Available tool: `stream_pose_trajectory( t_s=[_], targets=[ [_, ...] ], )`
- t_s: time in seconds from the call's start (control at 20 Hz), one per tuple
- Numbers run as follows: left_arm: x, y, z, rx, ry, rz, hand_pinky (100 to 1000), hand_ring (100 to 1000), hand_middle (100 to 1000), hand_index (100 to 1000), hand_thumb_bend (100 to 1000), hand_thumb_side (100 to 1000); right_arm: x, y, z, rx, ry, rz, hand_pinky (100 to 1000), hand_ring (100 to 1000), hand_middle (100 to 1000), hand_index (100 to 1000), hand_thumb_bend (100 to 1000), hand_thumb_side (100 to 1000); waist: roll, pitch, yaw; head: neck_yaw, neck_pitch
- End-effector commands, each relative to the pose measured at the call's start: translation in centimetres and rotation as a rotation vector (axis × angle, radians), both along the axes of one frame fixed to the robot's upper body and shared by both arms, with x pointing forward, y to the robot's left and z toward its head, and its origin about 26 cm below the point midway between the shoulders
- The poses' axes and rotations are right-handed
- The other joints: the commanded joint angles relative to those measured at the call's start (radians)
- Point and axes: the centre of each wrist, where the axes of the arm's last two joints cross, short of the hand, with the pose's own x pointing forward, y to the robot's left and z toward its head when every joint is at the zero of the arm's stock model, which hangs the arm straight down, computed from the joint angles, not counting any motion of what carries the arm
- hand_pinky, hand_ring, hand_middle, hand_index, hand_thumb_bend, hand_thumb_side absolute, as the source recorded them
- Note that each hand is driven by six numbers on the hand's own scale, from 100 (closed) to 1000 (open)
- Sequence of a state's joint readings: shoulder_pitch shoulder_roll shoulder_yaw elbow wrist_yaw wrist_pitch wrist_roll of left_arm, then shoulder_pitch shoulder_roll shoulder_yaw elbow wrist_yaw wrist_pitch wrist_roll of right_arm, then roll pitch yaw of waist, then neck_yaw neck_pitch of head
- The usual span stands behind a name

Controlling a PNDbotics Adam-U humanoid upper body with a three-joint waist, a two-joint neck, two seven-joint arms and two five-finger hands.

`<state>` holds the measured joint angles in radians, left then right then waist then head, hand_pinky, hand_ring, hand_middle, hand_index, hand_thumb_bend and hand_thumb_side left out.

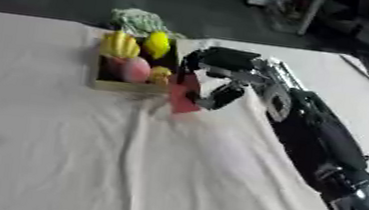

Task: Pick up objects on the table and place them in the box.

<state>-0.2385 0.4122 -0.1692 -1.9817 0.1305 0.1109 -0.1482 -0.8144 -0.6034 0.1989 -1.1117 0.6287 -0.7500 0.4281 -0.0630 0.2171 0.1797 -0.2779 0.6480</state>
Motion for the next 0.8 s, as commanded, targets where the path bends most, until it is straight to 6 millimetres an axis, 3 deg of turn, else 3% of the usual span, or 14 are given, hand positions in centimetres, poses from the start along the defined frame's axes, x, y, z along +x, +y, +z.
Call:
stream_pose_trajectory(
  t_s=[0.05, 0.35, 0.55, 0.8],
  targets=[
    [-0.2, -0.2, 0.6, 0.006, -0.023, -0.006, 834, 774, 741, 919, 100, 827, -0.3, -1.3, 3.1, -0.001, -0.037, -0.009, 736, 667, 420, 568, 100, 231, 0.003, -0.012, 0.002, -0.002, -0.019],
    [-0.2, -0.3, 0.6, 0.001, -0.021, -0.007, 837, 774, 741, 919, 100, 842, -0.4, -1.4, 3.7, 0.02, -0.03, -0.018, 723, 646, 414, 577, 100, 205, 0.001, -0.01, 0.005, -0.004, -0.028],
    [0.0, -1.5, 1.0, -0.007, -0.014, -0.056, 839, 774, 741, 919, 100, 846, 0.2, -4.2, 5.1, 0.2, -0.055, -0.134, 715, 641, 410, 574, 100, 198, -0.014, -0.002, 0.082, -0.065, -0.057],
    [0.1, -2.0, 1.2, -0.002, -0.01, -0.088, 841, 774, 741, 920, 100, 849, 0.4, -5.7, 5.1, 0.336, -0.081, -0.223, 711, 641, 412, 585, 100, 198, -0.025, 0.0, 0.129, -0.104, -0.073]
  ],
)
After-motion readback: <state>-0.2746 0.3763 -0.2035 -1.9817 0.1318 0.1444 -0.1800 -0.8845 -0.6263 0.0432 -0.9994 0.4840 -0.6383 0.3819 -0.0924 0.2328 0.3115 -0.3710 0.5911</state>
